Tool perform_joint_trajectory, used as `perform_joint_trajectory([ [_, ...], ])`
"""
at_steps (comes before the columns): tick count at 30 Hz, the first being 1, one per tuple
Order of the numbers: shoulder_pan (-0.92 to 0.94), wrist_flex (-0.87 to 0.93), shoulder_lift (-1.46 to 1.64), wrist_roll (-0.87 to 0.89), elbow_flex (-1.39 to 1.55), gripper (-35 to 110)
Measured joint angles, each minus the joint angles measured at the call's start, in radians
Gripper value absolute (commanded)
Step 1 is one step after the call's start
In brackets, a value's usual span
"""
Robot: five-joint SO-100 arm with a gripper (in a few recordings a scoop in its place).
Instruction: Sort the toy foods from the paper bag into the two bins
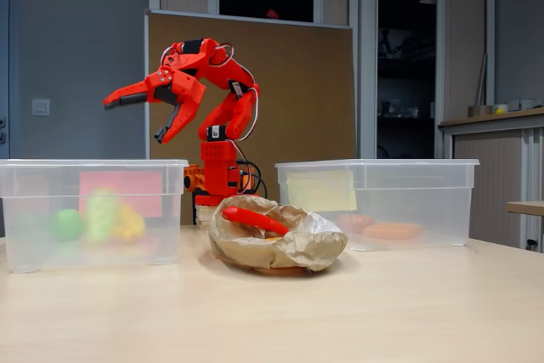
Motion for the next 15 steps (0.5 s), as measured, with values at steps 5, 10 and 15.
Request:
perform_joint_trajectory([
  [5,-0.044,0.000,0.000,-0.014,-0.006,34],
  [10,-0.202,0.003,-0.021,-0.107,-0.110,33],
  [15,-0.394,0.003,-0.103,-0.241,-0.178,31],
])
